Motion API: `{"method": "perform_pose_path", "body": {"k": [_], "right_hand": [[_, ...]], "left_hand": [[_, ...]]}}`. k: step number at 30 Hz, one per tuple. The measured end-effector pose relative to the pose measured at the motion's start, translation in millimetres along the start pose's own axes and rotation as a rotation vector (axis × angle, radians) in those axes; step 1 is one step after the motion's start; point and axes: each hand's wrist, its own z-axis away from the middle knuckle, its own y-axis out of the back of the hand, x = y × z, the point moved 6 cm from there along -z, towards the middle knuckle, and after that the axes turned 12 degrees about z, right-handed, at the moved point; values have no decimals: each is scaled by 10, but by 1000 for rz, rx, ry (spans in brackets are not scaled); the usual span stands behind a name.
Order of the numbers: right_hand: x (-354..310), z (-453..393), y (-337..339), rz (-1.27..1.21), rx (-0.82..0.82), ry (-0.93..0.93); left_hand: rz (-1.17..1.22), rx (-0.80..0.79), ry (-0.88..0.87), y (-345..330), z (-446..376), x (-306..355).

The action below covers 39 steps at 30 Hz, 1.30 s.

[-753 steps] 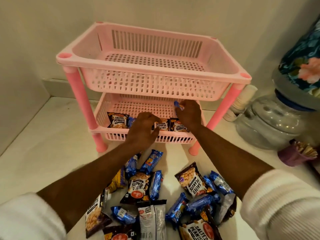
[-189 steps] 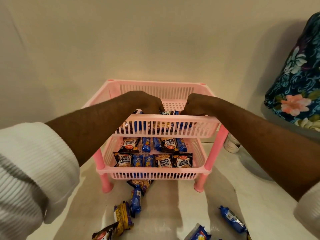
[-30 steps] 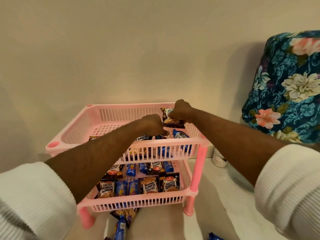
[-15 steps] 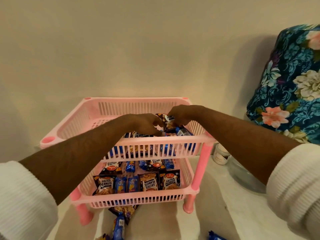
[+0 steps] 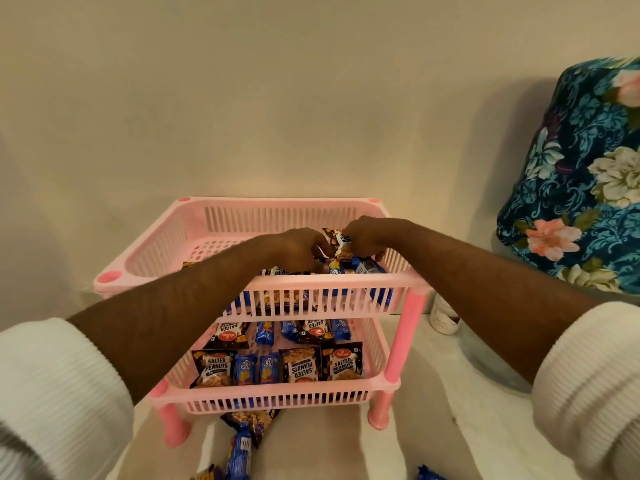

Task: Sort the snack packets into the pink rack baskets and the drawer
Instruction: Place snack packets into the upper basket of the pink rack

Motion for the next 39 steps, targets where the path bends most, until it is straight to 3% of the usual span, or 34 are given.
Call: {"method": "perform_pose_path", "body": {"k": [5,9,15,18,20,24,27,31,35,39], "right_hand": [[19,129,173,-23,174,5],[54,581,442,-103,428,12],[37,1681,494,-553,973,25],[35,2231,183,-769,1215,58],[42,2458,-130,-876,1273,47],[-4,2615,-1072,-953,1148,-9],[-88,2583,-1913,-933,905,-56],[-160,2584,-2872,-804,632,-87],[-147,2650,-3496,-666,351,-149],[-141,2778,-3796,-549,214,-171]], "left_hand": [[55,103,-22,104,59,75],[172,334,-118,183,234,251],[221,729,-418,-5,954,652],[154,774,-544,-479,1370,718],[140,782,-573,-819,1566,669],[109,715,-485,-1644,1721,398],[87,543,-375,-2346,1726,106],[116,330,-103,-3123,1723,-328],[156,117,151,-3641,1780,-581],[150,118,227,-3869,1856,-626]]}}
